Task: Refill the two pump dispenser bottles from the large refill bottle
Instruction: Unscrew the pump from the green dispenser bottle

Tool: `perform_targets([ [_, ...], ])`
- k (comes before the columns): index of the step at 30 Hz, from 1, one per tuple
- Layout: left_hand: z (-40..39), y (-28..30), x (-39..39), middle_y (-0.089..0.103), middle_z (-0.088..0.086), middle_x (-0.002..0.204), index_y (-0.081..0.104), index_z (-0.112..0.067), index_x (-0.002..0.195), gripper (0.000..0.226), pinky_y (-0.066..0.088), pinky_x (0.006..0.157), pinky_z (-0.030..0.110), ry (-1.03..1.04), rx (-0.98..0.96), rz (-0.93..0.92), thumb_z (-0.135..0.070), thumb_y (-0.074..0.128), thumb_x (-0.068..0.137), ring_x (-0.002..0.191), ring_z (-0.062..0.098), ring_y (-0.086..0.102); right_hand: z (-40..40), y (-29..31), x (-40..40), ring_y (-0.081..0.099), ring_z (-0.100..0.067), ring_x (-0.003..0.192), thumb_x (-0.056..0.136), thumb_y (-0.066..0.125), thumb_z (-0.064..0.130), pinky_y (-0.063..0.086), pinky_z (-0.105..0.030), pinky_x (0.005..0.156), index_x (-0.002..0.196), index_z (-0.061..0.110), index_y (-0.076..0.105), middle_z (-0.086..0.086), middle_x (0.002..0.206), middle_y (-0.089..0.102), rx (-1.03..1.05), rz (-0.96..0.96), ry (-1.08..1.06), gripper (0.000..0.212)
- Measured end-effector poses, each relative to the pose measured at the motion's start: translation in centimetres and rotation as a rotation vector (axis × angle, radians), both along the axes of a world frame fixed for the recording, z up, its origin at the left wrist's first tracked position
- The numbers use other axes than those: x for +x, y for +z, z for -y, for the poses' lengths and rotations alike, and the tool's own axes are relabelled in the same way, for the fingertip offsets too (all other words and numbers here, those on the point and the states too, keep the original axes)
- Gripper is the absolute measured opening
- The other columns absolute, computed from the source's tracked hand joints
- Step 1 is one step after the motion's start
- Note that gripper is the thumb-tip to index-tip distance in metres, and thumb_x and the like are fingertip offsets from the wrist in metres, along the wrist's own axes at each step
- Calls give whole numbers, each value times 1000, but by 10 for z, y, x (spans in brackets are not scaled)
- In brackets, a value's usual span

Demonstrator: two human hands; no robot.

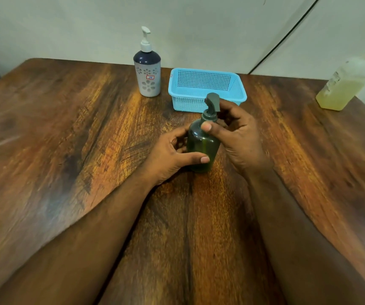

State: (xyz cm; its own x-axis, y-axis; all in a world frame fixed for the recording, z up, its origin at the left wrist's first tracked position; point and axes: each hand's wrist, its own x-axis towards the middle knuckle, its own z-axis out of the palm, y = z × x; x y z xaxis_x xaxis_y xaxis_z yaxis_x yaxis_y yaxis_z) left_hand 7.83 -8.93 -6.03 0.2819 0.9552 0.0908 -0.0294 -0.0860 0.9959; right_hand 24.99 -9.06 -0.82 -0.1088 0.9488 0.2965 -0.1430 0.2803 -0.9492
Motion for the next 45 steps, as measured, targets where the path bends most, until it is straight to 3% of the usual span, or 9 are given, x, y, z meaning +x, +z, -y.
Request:
perform_targets([
  [4,1,1,1,68,9,125,56,-8,133,70,49,105,44,5,7,-2,-1,83,69,117,21,65,5,1,4,62,-16,113,86,59,-6,51,-30,93,124,7,57,-5,116,66,16,-46,58,40],
  [10,3,2,1,68,9,124,56,-8,134,70,49,105,44,7,13,-11,-3,85,70,118,22,65,9,5,2,66,-17,106,79,68,-7,54,-31,88,121,7,59,-5,109,69,26,-18,-25,45],
  [14,4,3,2,69,8,123,55,-6,134,71,51,101,37,16,18,3,-1,83,69,116,20,66,9,6,2,64,-21,112,77,71,-6,53,-34,91,128,2,56,-15,121,64,-2,-43,-37,54],
  [19,5,4,3,67,7,127,53,-9,137,73,51,102,37,-2,7,16,-2,82,70,119,19,64,9,7,-1,69,-19,98,75,71,-8,56,-35,87,117,8,62,-4,98,72,-20,-65,-77,46],
  [25,5,3,3,68,8,125,53,-9,137,76,51,101,38,11,4,31,-3,83,67,117,21,65,9,3,-2,64,-18,112,78,70,-5,53,-35,92,124,10,58,-6,116,68,-2,-59,-17,49],
  [31,4,2,1,66,8,128,53,-10,138,78,48,105,41,3,2,15,-3,86,68,120,21,63,8,5,1,64,-21,104,76,71,-6,53,-36,91,118,5,61,-7,105,66,14,-140,-59,45],
  [35,5,3,2,67,8,126,52,-7,138,73,51,102,38,-2,8,22,2,81,71,117,20,65,10,4,-3,67,-15,103,73,74,-6,55,-33,89,119,5,60,-3,107,69,-5,-28,-62,48],
  [38,4,2,4,67,8,126,52,-7,138,74,51,101,36,1,13,31,3,80,71,118,20,65,11,5,-5,69,-15,99,75,72,-8,55,-33,87,114,7,62,-1,102,72,10,-56,-82,43],
  [45,2,-1,2,68,9,126,53,-7,137,72,50,103,39,-2,13,42,4,80,71,118,22,64,10,-2,-7,66,-19,108,87,59,-8,52,-29,89,120,5,59,-10,112,69,62,-56,-50,36],
])
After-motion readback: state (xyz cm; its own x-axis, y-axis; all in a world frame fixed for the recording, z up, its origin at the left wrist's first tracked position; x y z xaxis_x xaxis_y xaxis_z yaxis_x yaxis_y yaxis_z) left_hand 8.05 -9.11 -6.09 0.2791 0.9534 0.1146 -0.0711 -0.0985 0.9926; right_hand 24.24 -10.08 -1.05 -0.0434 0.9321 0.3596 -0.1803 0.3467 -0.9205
